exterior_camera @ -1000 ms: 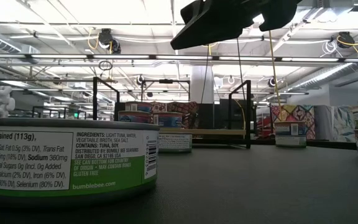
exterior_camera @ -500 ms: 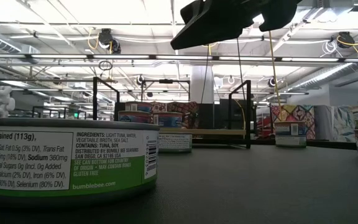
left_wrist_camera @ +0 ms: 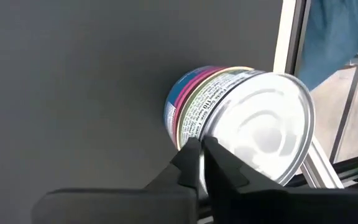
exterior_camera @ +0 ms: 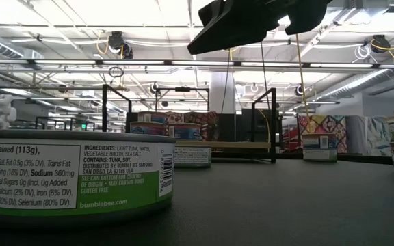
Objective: Stack canned seafood by type on shelf
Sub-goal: Remove the green tuna can from the top of the blue tuna can
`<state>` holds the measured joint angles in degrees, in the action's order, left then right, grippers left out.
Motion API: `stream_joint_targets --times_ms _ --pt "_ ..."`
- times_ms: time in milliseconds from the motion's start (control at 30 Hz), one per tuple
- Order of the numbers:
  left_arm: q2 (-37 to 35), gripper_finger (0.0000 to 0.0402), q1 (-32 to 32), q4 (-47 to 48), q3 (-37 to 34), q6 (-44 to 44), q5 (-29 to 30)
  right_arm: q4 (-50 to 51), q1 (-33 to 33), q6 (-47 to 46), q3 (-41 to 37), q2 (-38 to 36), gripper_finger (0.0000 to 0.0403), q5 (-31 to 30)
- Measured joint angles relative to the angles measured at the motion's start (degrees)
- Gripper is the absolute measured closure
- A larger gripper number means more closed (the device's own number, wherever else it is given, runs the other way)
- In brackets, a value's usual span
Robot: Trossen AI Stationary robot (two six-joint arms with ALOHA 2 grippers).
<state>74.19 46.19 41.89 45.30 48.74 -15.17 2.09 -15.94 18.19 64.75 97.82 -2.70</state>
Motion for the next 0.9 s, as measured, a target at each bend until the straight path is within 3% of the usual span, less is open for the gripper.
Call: stream_joint_targets --times_ms 700,900 --pt "-5.92 0.0401 -0.04 0.48 0.09 0.29 0.72 -0.04 0.02 0.07 0.0 0.0 0.0403 -0.02" --pt "-7.11 0.0401 -0.58 2.54 0.13 -2.71 4.02 -0.04 0.02 0.07 0.0 0.0 0.0403 -0.02"
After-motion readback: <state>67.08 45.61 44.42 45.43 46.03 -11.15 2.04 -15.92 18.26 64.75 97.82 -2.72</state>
